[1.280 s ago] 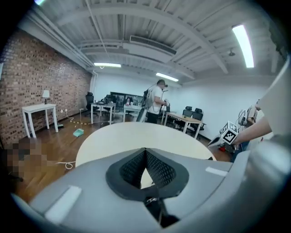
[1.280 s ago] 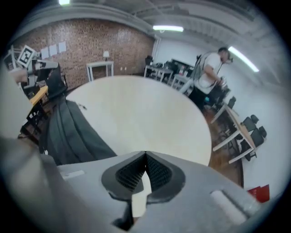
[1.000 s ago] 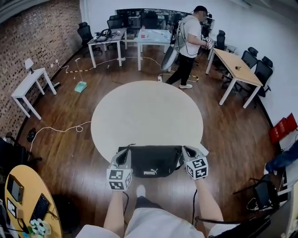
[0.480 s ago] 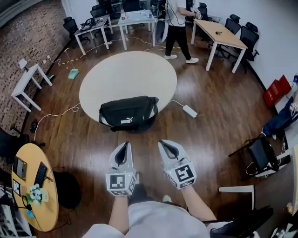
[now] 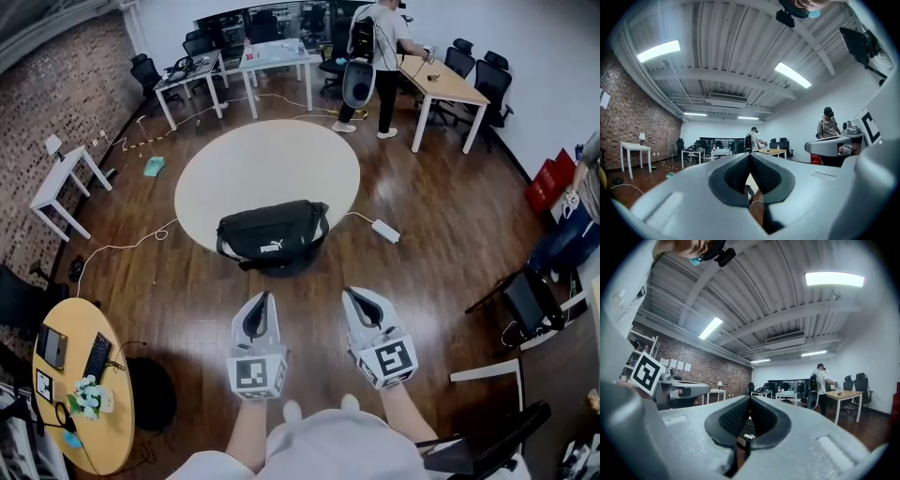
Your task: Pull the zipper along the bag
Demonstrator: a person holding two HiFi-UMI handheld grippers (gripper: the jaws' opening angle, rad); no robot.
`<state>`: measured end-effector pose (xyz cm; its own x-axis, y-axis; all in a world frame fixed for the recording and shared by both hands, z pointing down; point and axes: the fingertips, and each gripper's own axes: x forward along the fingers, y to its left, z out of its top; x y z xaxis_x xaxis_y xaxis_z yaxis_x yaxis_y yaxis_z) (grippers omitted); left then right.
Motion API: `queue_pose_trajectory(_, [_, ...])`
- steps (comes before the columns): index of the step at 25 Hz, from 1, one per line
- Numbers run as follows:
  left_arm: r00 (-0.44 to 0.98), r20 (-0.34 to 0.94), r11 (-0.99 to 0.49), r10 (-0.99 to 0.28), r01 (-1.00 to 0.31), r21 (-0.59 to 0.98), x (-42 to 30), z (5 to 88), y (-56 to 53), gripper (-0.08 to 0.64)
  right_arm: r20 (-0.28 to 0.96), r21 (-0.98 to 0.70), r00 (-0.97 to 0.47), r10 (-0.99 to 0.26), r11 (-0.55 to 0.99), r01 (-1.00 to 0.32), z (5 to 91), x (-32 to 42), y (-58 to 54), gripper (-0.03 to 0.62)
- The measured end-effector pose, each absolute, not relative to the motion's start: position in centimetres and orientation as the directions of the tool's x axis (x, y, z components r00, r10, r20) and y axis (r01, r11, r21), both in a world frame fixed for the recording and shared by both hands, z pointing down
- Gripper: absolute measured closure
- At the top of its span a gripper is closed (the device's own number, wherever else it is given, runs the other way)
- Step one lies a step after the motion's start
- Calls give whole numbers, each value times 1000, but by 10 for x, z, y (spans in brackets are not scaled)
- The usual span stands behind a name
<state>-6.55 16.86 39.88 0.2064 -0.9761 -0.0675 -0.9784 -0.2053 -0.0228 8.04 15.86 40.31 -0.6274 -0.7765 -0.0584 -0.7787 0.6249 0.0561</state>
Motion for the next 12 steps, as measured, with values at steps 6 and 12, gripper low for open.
queue_pose_trajectory(6, [216, -59, -215, -975, -976, -19, -86, 406, 173, 545, -50, 64, -619, -784, 616, -785, 404, 59, 160, 603])
queue_pose_trajectory(12, [225, -44, -224, -973, -974, -21, -67, 411, 190, 545, -46, 63, -601, -798, 598, -799, 396, 75, 152, 603])
